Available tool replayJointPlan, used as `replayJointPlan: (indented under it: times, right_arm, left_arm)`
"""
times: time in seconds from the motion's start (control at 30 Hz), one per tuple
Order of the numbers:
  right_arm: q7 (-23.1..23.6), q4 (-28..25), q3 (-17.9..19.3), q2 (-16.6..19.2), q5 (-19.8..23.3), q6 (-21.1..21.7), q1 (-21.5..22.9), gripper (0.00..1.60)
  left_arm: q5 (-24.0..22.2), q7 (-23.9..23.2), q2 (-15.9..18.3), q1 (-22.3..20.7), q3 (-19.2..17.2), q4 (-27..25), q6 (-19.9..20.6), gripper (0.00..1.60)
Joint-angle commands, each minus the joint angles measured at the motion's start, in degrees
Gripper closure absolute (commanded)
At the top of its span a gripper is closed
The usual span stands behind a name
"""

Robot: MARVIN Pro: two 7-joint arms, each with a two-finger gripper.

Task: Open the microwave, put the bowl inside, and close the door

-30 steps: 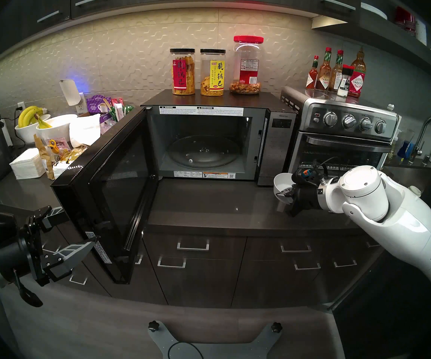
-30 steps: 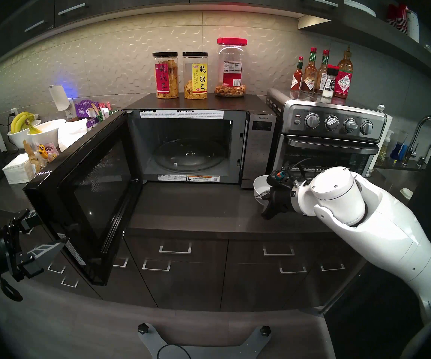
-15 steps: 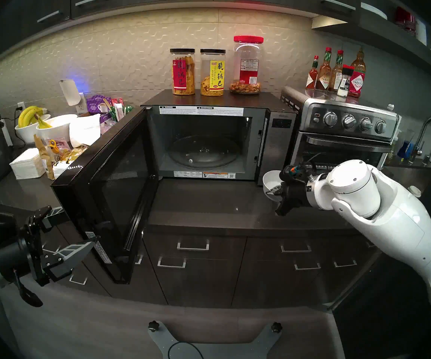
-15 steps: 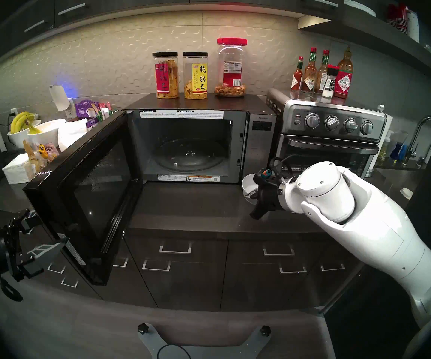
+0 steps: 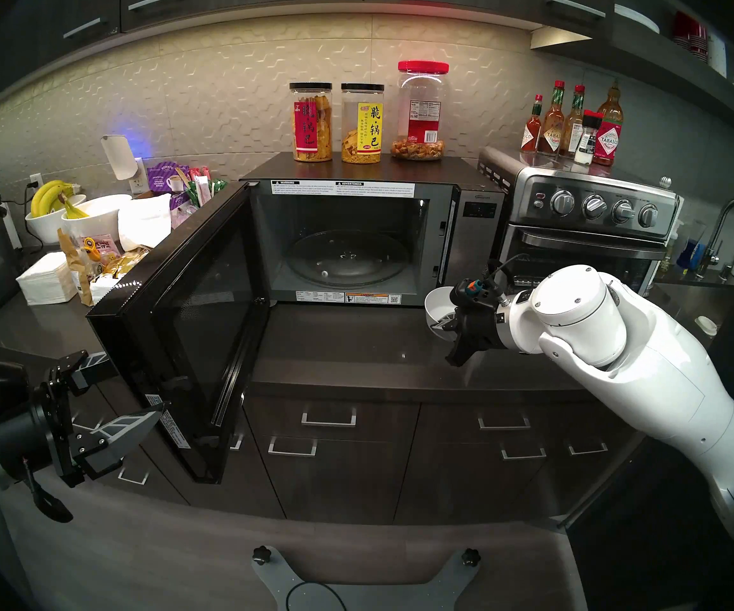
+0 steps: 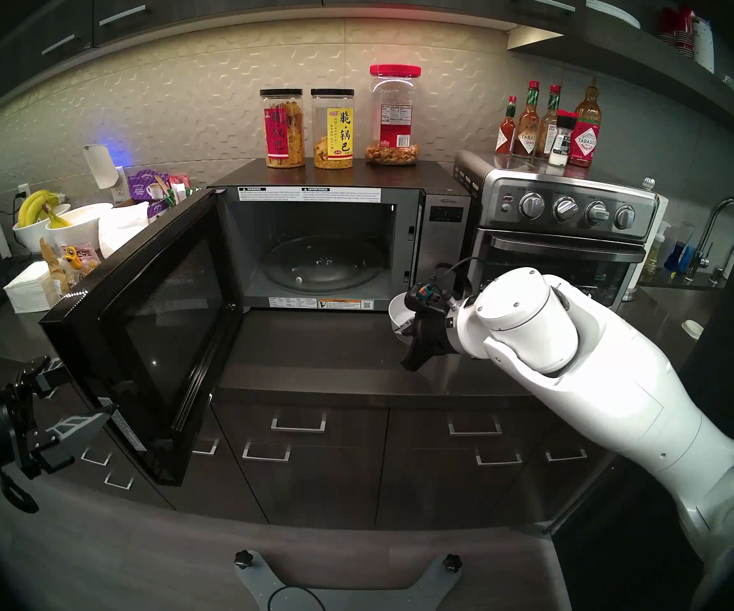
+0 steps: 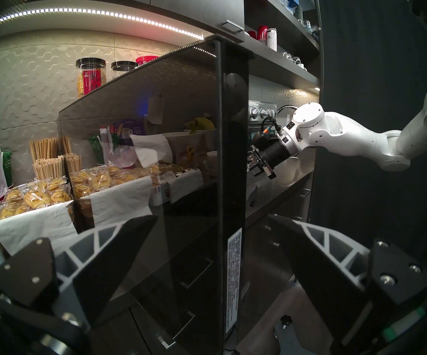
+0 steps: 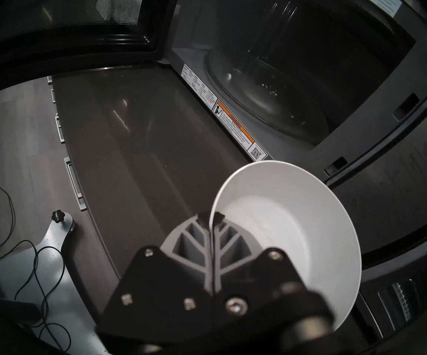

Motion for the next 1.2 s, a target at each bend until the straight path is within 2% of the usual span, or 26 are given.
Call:
replayJointPlan:
  times: [0.0, 0.67, 1.17]
  right_arm:
    - [-0.5, 1.4, -1.3, -4.9, -1.4, 0.9, 4.1, 1.6]
    - [-0.7, 8.1, -6.2, -14.8, -4.0, 3.7, 10.2, 1.6]
    - [-1.1, 15.7, -9.2, -22.5, -6.1, 4.4, 15.0, 1.6]
  left_arm:
    - [-0.5, -0.3, -0.1, -0.1, 0.1, -0.3, 0.0, 0.0]
    - [-0.5, -0.3, -0.1, -0.1, 0.1, -0.3, 0.0, 0.0]
    - [-0.5, -0.3, -0.1, -0.1, 0.1, -0.3, 0.0, 0.0]
